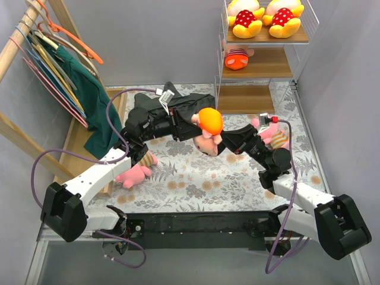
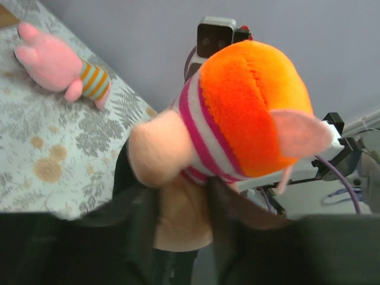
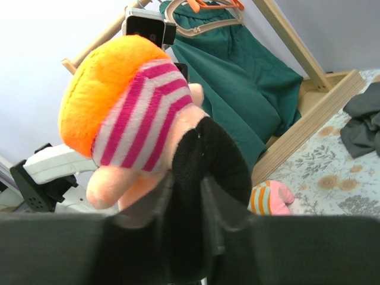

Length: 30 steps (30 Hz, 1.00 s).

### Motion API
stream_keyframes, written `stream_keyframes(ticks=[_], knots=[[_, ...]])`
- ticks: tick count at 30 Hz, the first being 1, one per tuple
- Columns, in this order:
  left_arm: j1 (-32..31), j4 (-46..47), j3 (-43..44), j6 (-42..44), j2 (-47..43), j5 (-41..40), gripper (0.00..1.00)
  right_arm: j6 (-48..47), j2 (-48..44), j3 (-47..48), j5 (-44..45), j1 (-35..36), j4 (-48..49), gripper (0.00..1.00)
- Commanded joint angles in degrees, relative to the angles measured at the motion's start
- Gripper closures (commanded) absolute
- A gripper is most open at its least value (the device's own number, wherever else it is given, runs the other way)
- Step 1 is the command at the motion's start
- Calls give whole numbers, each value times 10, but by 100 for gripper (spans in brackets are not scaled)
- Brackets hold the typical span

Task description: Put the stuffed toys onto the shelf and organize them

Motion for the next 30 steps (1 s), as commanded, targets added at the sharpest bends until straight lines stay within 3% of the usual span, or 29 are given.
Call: stream_keyframes(ticks=[1,3,4,6,7,11,16,21,30], knots=[[-6,-24,24,22,17,40,87,-23,2,17,-13,6,20,63],[-6,-81,51,45,28,35,100,-86,-22,53,-18,5,-90,48],[-6,-100,59,68,30,29,100,-116,-31,74,-13,5,-238,43],[-6,-149,72,89,36,6,100,-233,-48,124,-4,5,-389,34],[-6,-165,77,112,37,2,100,-268,-50,168,8,5,-502,33],[-6,-216,81,159,38,-33,100,-377,-71,250,65,4,-669,29],[-6,-296,93,204,50,-89,100,-459,-54,367,89,5,-815,24],[-7,-314,96,219,59,-102,100,-499,5,492,79,5,-924,28],[-7,-339,107,223,74,-104,100,-500,79,585,74,36,-975,31]])
